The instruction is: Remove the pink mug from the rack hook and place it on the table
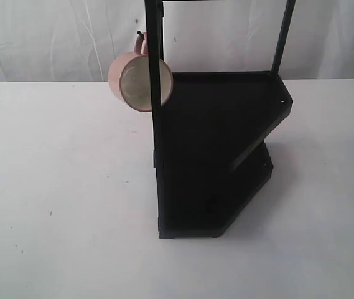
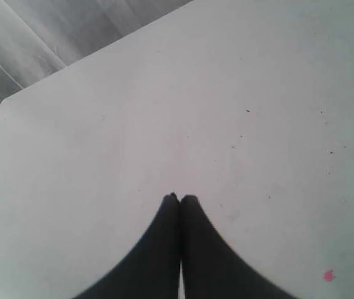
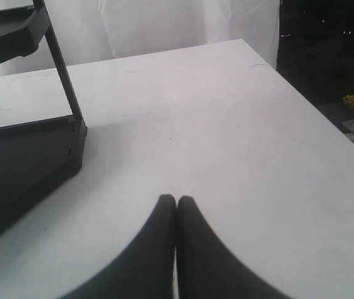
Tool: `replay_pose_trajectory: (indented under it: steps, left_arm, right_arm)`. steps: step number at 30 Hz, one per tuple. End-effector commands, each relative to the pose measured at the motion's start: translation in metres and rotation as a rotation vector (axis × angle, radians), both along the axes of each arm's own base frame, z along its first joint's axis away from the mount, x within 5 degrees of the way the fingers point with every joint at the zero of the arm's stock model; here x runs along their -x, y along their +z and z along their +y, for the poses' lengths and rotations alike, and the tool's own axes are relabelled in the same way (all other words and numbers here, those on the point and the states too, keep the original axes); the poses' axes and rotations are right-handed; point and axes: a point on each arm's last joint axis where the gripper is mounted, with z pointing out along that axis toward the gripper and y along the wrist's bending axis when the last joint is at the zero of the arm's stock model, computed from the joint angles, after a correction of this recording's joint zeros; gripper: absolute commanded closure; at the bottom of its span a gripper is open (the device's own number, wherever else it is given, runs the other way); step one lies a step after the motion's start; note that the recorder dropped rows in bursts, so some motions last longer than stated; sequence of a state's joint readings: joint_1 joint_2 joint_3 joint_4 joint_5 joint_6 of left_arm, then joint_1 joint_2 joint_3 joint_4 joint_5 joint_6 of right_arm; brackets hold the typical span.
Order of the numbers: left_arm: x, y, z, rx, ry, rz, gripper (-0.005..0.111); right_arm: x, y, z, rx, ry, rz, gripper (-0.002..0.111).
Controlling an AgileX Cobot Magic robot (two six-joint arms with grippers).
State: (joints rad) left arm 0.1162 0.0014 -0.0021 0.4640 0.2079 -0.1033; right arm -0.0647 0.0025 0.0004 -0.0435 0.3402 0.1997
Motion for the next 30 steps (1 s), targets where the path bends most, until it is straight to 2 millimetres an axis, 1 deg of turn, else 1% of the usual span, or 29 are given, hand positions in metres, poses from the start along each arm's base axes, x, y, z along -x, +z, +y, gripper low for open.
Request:
replay_pose_trajectory:
  steps: [1, 2, 4, 19, 21, 25, 27, 28, 30]
  left_arm:
    - [-0.003, 0.005, -0.008, 0.361, 0.01, -0.144, 0.107]
    - [-0.004, 0.006, -0.011, 0.498, 0.019, -0.183, 0.107]
    - [-0.005, 0.009, -0.013, 0.618, 0.023, -0.226, 0.107]
    - [-0.006, 0.036, -0.013, 0.592, -0.08, -0.514, 0.107]
    - [-0.006, 0.037, -0.013, 0.587, -0.084, -0.522, 0.107]
    - [-0.007, 0.031, -0.013, 0.599, -0.06, -0.459, 0.107]
    - [-0.007, 0.027, -0.013, 0.677, -0.033, -0.432, 0.107]
    - [-0.007, 0.025, -0.013, 0.751, -0.01, -0.42, 0.107]
    - [-0.007, 0.024, -0.013, 0.831, 0.007, -0.428, 0.107]
  right_arm:
    - [0.0, 0.001, 0.0, 0.007, -0.006, -0.007, 0.108]
    - [0.0, 0.001, 0.0, 0.007, -0.006, -0.007, 0.108]
    - [0.0, 0.001, 0.0, 0.007, -0.006, -0.007, 0.108]
    - [0.0, 0.001, 0.0, 0.007, -0.006, -0.007, 0.108]
    - [0.0, 0.001, 0.0, 0.007, -0.006, -0.007, 0.108]
    - [0.0, 0.001, 0.0, 0.007, -0.006, -0.007, 0.108]
    - [0.0, 0.001, 0.0, 0.007, -0.006, -0.007, 0.108]
    - [0.0, 0.001, 0.0, 0.007, -0.006, -0.007, 0.108]
    - [0.0, 0.001, 0.0, 0.007, -0.006, -0.007, 0.108]
